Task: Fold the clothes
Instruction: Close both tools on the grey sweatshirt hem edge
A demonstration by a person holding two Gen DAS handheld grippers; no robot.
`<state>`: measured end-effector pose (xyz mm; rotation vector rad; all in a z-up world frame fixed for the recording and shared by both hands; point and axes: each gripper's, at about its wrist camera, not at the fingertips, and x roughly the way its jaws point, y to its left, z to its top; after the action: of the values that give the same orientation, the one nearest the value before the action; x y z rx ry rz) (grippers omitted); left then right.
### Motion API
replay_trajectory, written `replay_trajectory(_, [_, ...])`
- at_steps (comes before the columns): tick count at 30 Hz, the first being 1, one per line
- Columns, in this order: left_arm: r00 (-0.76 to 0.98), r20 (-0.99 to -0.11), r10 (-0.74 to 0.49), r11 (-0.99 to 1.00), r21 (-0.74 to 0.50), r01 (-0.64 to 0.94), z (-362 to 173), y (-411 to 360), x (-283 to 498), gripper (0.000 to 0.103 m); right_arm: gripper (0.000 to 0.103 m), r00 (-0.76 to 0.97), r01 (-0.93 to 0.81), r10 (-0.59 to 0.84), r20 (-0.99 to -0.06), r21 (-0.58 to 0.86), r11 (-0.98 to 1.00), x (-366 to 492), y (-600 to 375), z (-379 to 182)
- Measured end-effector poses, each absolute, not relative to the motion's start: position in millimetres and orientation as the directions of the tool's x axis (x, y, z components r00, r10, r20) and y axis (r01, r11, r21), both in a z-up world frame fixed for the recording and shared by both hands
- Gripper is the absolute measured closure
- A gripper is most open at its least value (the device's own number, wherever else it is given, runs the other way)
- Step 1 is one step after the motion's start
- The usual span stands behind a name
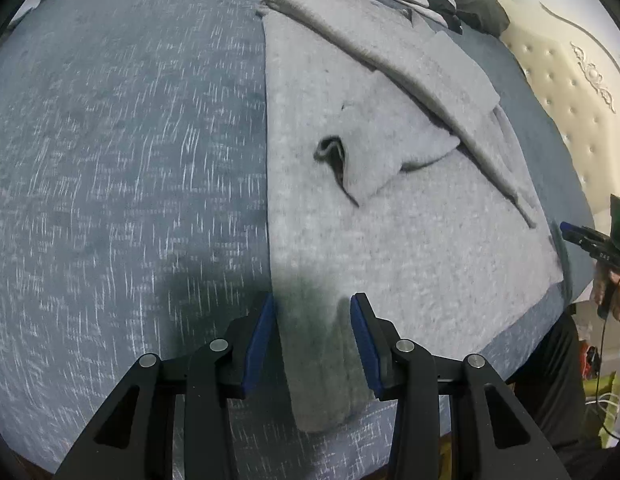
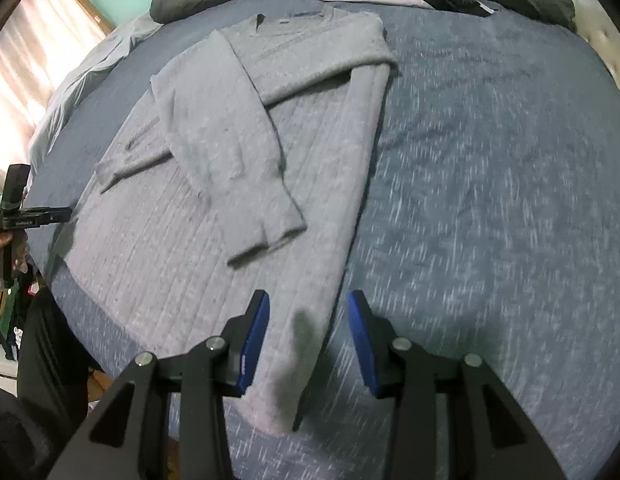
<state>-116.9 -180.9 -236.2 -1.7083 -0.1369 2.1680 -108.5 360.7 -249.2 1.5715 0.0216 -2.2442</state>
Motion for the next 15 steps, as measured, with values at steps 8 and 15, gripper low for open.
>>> replay_trajectory(8, [-0.189, -0.917, 0.352, -0.924, -0.308, -0.224, -237, -184, -99, 0.059, 0.062, -0.276, 0.320, -0.315, -0.908, 0.223, -0.921, -88, 365, -258])
replay_trajectory(15, [-0.184, -0.918, 0.351, -0.923, -0.307, -0.233, -239, -180, -89, 0.059, 0.062, -0.255, 0.323, -0.326, -0.910, 0.238, -0.916, -74, 365, -264])
